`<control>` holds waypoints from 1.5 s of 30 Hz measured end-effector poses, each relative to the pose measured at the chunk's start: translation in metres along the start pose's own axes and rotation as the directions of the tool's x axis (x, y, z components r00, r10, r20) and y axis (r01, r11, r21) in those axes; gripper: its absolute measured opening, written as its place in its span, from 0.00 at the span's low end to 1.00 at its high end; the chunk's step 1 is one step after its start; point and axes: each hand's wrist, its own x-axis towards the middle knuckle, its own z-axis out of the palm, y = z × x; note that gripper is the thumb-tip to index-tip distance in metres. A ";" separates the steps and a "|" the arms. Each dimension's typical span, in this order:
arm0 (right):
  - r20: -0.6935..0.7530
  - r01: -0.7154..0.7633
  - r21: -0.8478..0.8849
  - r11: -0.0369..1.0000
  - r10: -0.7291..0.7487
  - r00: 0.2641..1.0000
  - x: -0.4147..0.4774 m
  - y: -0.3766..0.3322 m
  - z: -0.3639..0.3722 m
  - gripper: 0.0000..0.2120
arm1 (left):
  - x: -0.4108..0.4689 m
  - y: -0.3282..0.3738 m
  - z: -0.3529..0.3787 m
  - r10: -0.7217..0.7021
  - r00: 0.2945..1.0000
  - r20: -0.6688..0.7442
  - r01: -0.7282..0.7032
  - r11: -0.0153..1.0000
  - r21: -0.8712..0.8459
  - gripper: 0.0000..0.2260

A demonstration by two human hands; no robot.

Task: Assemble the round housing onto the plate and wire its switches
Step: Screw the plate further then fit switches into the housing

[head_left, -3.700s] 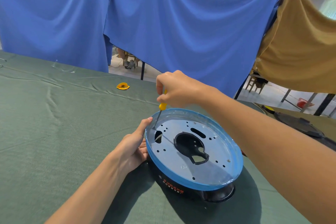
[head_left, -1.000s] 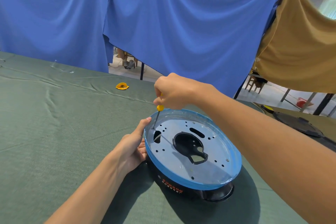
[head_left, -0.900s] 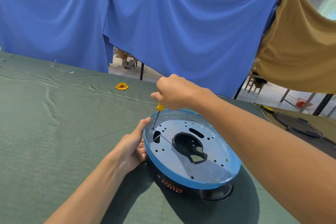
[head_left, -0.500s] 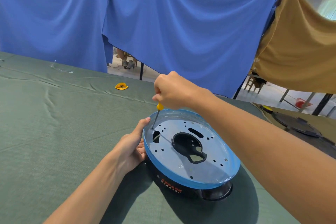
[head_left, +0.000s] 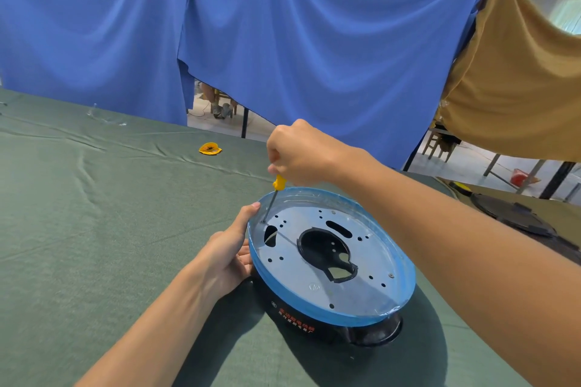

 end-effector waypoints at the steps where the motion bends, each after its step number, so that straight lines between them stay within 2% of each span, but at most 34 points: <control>1: -0.008 -0.018 0.014 1.000 0.018 1.000 0.001 0.000 0.001 0.11 | 0.000 0.000 0.000 0.002 1.000 0.000 -0.002 1.000 -0.001 0.28; 3: -0.013 -0.038 0.040 0.999 0.038 0.999 0.003 0.000 0.003 0.19 | 0.000 0.000 -0.001 0.002 1.000 0.006 -0.002 1.000 -0.001 0.28; 5: 0.036 -0.042 0.052 0.998 0.040 0.999 0.002 -0.002 0.002 0.20 | 0.000 0.000 -0.001 0.003 1.000 0.017 -0.003 1.000 -0.001 0.27; 9: 0.222 0.022 -0.025 0.999 -0.016 0.975 0.000 -0.005 -0.003 0.16 | 0.002 0.000 -0.001 0.012 1.000 0.018 -0.012 1.000 -0.003 0.27; 12: 0.190 0.082 -0.025 0.996 -0.076 0.979 0.000 -0.006 -0.005 0.07 | 0.002 -0.001 -0.002 0.012 1.000 0.015 -0.012 1.000 0.007 0.27; 15: 0.167 0.077 0.010 0.997 -0.078 0.983 0.001 -0.010 -0.005 0.07 | 0.005 -0.002 -0.003 0.016 1.000 0.003 -0.016 1.000 0.004 0.26; 19: 0.180 -0.013 0.012 1.000 0.011 0.984 0.012 -0.016 -0.001 0.09 | 0.007 -0.001 -0.004 0.012 1.000 0.003 -0.012 1.000 -0.022 0.24; 23: 0.203 -0.230 0.148 0.962 0.198 0.959 0.018 -0.013 -0.001 0.15 | 0.008 -0.002 -0.004 0.011 1.000 -0.007 -0.012 0.999 -0.035 0.22; 25: 0.221 -0.310 0.192 0.931 0.267 0.938 0.019 -0.009 -0.002 0.13 | 0.007 -0.002 -0.003 0.012 1.000 -0.005 -0.013 0.999 -0.037 0.21; 28: 0.262 -0.339 0.222 0.914 0.280 0.924 0.018 -0.006 -0.002 0.09 | 0.008 -0.002 -0.004 0.022 1.000 -0.013 -0.023 0.999 -0.031 0.21; 32: 0.340 -0.245 0.166 0.955 0.178 0.923 0.012 -0.004 -0.011 0.13 | 0.007 -0.002 -0.003 0.025 1.000 0.010 -0.024 0.999 -0.036 0.22; 34: 0.365 -0.151 0.071 0.986 0.115 0.924 0.007 -0.005 -0.016 0.09 | 0.006 -0.001 -0.003 0.025 1.000 0.016 -0.024 0.999 -0.043 0.21; 37: 0.291 0.051 -0.120 0.991 -0.014 0.956 0.003 -0.006 -0.017 0.06 | 0.005 -0.001 -0.003 0.023 0.999 0.025 -0.022 0.999 -0.047 0.21; 39: 0.261 0.130 -0.138 0.982 -0.090 0.961 0.001 -0.006 -0.016 0.04 | 0.005 -0.001 -0.004 0.022 0.999 0.023 -0.021 0.999 -0.047 0.21; 45: 0.259 0.123 -0.161 0.979 -0.079 0.963 0.006 -0.008 -0.010 0.08 | 0.006 -0.001 -0.004 0.018 1.000 -0.004 -0.018 0.998 -0.054 0.21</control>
